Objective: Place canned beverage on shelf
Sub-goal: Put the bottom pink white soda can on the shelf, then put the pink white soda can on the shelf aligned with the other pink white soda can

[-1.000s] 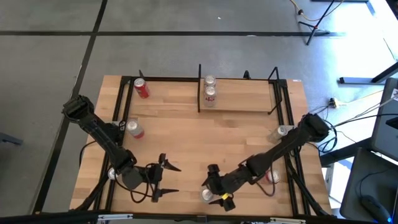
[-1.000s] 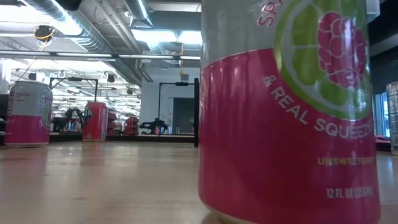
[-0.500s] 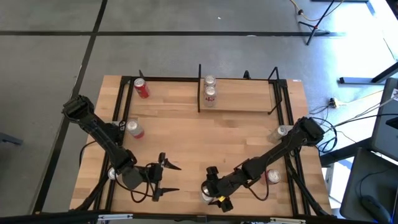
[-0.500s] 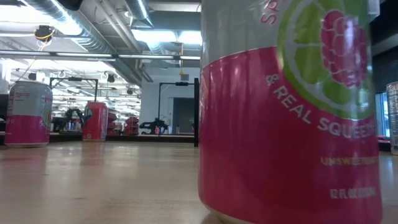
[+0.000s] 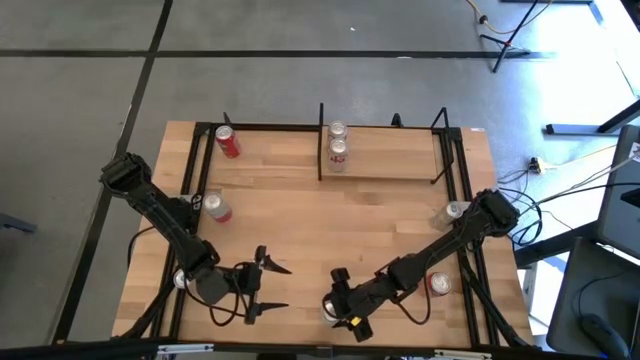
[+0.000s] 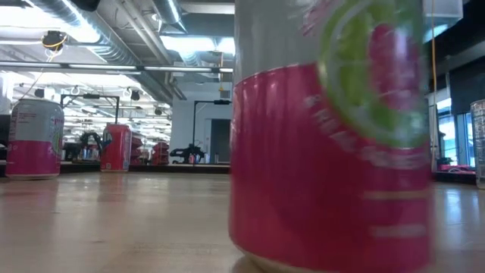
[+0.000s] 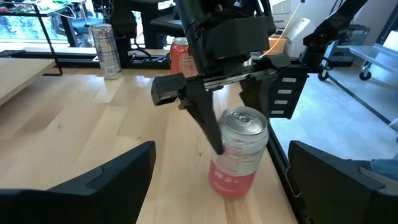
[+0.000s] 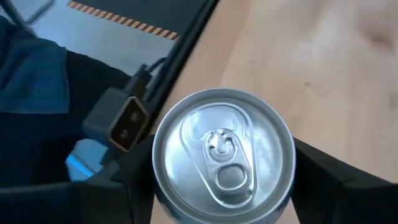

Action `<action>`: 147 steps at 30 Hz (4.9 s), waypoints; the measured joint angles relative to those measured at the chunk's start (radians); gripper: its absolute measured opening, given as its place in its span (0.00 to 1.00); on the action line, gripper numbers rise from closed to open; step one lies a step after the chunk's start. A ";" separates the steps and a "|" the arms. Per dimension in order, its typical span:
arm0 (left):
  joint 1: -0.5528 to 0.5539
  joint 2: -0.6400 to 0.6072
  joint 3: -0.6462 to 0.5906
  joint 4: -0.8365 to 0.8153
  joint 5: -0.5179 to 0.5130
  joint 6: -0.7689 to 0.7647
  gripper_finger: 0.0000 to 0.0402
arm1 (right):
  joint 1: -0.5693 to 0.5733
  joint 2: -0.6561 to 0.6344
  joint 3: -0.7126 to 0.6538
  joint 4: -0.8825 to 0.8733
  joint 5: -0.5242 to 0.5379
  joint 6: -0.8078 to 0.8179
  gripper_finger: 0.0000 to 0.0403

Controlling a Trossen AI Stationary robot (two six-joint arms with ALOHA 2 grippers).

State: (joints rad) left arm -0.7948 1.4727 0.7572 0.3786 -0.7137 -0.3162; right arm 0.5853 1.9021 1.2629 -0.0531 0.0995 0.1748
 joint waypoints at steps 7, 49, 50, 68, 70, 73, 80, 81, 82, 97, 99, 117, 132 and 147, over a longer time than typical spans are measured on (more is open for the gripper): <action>0.015 0.000 0.000 0.000 -0.030 -0.015 0.87 | -0.012 -0.085 -0.002 -0.119 0.042 -0.026 0.63; 0.505 0.000 -0.001 -0.240 0.305 0.300 0.87 | -1.089 -0.600 -0.289 -0.332 -0.319 -0.474 0.63; 0.521 0.000 -0.001 -0.240 0.329 0.301 0.87 | -1.128 -0.593 -0.289 -0.328 -0.336 -0.497 0.63; 0.646 0.000 -0.001 -0.240 0.522 0.361 0.87 | -1.417 -0.351 -0.288 -0.065 -0.669 -0.631 0.63; 0.646 0.000 -0.001 -0.240 0.522 0.365 0.87 | -1.417 -0.341 -0.288 -0.054 -0.671 -0.628 0.63; 0.646 0.000 -0.001 -0.240 0.522 0.365 0.87 | -1.417 -0.330 -0.285 -0.056 -0.675 -0.628 0.63; 0.646 0.000 -0.001 -0.240 0.522 0.372 0.87 | -1.416 -0.323 -0.287 -0.029 -0.651 -0.598 0.85; 0.646 0.000 -0.001 -0.239 0.522 0.372 0.87 | -1.416 -0.323 -0.287 -0.029 -0.642 -0.594 0.90; 0.646 0.000 -0.001 -0.239 0.522 0.372 0.87 | -1.416 -0.325 -0.287 -0.030 -0.636 -0.593 0.94; 0.626 0.000 0.012 -0.179 0.458 0.282 0.88 | -1.336 -0.633 -0.288 -0.182 -0.538 -0.541 0.86; 0.612 -0.012 0.049 -0.270 0.396 0.246 0.88 | -1.271 -0.671 -0.288 -0.187 -0.525 -0.541 0.86; 0.569 -0.021 0.541 -1.828 0.090 -0.721 0.88 | -0.857 -0.576 -0.288 -0.069 -0.088 -0.385 0.86; 0.576 -0.274 0.317 -1.950 0.229 -0.918 0.87 | -0.820 -0.468 -0.289 0.049 -0.065 -0.358 0.86; 0.642 -0.426 0.091 -1.800 0.382 -0.955 0.87 | -0.820 -0.468 -0.289 0.053 -0.065 -0.336 0.86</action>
State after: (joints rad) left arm -0.1528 1.0470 0.8478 -1.4212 -0.3313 -1.2709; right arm -0.2348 1.4342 0.9741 -0.0006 0.0346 -0.1612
